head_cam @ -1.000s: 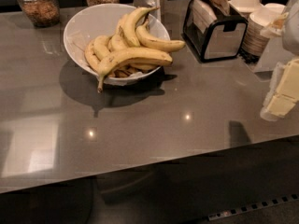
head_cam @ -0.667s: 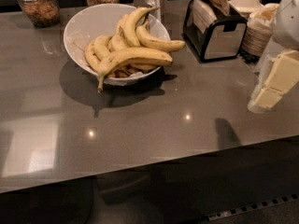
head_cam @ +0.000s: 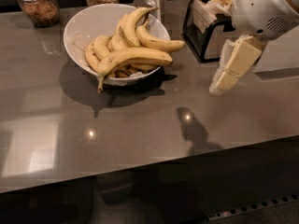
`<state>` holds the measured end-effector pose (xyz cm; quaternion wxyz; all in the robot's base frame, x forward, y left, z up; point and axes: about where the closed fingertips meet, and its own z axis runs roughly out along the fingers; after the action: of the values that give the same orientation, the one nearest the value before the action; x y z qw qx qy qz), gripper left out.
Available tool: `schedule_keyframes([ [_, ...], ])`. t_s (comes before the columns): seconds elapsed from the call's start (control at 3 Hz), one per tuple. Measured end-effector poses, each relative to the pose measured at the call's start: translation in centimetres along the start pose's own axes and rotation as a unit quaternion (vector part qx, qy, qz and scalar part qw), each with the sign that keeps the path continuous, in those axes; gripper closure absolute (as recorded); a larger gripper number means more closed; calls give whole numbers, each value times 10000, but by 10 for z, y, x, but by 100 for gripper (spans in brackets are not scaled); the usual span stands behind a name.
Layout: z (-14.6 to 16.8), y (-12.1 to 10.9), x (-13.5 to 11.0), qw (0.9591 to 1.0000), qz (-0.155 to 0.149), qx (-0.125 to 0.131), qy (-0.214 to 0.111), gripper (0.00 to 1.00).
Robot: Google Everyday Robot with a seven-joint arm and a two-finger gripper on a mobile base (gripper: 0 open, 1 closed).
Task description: Pick banana from white bowl
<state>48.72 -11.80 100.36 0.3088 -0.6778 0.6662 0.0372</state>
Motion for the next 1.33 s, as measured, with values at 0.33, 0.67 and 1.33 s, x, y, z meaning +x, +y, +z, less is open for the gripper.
schedule_keyframes([
  [0.33, 26, -14, -24, 9990, -368, 2, -269, 0],
  [0.67, 52, -25, -43, 9966, -727, 70, -387, 0],
  [1.33, 95, -44, -67, 9913, -1136, 85, -663, 8],
])
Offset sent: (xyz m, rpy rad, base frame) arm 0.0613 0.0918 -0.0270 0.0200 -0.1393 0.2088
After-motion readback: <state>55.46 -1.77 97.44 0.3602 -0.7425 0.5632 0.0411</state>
